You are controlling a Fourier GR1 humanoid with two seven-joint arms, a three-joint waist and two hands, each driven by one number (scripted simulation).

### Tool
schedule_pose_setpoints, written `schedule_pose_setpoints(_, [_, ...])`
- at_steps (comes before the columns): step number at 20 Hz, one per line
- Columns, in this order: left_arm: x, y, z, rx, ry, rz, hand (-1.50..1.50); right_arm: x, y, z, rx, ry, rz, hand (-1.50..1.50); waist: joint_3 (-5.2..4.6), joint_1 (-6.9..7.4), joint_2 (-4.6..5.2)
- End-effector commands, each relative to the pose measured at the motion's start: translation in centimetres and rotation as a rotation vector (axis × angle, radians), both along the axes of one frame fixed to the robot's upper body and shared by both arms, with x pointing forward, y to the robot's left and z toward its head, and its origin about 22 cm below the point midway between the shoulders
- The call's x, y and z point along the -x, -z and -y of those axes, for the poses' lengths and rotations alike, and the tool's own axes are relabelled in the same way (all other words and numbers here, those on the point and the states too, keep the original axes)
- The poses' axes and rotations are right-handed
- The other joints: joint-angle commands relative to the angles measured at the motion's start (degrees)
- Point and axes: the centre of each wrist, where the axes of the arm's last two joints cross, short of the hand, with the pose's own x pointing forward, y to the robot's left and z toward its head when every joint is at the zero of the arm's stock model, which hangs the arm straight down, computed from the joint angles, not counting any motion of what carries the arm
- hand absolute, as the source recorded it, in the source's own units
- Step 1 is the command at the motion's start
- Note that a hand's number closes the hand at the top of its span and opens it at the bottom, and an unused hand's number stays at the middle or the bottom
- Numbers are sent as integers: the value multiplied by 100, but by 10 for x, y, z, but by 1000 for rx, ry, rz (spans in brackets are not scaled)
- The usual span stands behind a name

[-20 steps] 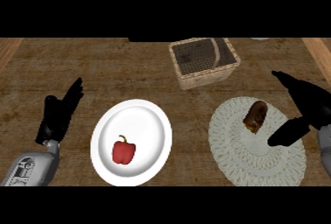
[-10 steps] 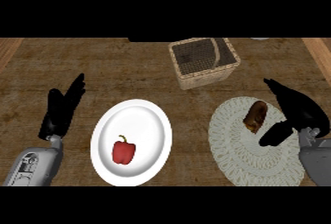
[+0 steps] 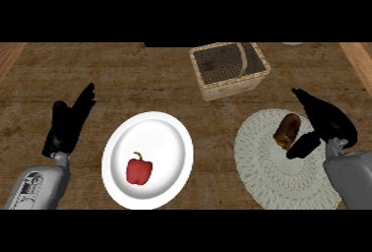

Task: Pick the sweet potato from the placemat and place it in the basket

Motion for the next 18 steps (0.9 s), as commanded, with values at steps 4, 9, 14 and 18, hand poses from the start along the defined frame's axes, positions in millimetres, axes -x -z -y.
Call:
schedule_pose_setpoints(4, [-6, -11, 1, 6, 1, 1, 0, -10, 18, -8, 10, 8, -27, -150, 1, 2, 0])
schedule_pose_setpoints(9, [11, 0, -7, 4, 0, -8, 0, -13, 23, -12, 7, 28, -71, -150, 1, 7, -2])
schedule_pose_setpoints(14, [9, 23, -7, 6, -9, 1, 0, -12, 18, -9, -18, 25, -70, -150, 0, -9, -2])
schedule_pose_setpoints(18, [4, -3, -2, 4, -1, -1, 0, -11, 54, -18, -16, 28, -72, -150, 1, 5, -2])
